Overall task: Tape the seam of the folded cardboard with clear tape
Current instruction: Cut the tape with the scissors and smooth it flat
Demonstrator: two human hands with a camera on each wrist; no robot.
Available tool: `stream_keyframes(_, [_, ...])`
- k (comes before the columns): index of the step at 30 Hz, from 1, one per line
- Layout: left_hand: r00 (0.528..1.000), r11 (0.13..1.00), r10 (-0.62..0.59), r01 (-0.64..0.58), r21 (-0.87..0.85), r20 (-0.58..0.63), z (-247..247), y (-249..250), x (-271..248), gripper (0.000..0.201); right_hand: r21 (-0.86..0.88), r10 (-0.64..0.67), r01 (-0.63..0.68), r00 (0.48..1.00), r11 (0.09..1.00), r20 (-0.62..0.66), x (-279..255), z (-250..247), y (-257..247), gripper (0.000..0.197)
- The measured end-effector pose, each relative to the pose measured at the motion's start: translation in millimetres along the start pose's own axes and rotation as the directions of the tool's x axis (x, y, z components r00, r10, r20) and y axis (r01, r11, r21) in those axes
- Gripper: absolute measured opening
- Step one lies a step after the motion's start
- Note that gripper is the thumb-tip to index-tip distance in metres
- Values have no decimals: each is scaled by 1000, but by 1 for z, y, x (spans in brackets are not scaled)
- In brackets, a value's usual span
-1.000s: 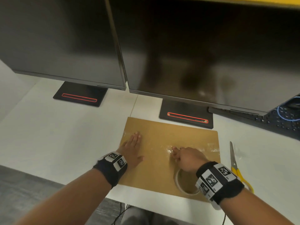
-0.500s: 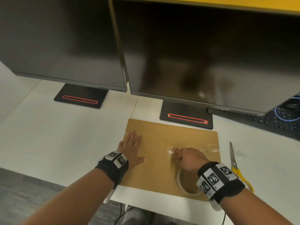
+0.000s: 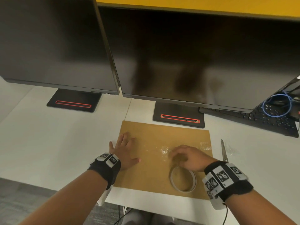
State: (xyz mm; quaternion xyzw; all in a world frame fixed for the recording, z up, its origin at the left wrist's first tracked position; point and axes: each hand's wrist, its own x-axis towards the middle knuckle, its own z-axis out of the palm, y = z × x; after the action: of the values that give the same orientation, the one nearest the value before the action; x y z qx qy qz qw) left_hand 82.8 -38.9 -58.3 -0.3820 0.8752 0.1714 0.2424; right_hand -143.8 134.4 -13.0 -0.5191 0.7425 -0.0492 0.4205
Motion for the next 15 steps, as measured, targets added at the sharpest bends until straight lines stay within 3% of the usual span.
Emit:
stream_keyframes(4, [995, 999, 3, 3, 51, -103, 0, 0, -2, 95, -136, 29, -20, 998, 991, 62, -18, 6, 10, 39])
stream_keyframes(7, [975, 990, 61, -32, 137, -215, 5, 12, -8, 81, -163, 44, -48, 999, 986, -26, -17, 21, 19, 33])
stream_keyframes(9, [952, 989, 133, -107, 105, -277, 7, 27, -14, 65, -132, 46, -58, 995, 990, -88, -16, 26, 21, 28])
stream_keyframes(12, [939, 952, 201, -254, -170, -279, 2, 51, -21, 44, -68, 57, -66, 990, 995, -131, -13, 25, 20, 22])
stream_keyframes(15, [974, 798, 210, -222, -560, -88, -3, 75, -31, 38, 57, 74, -66, 984, 996, -163, -10, 20, 13, 20])
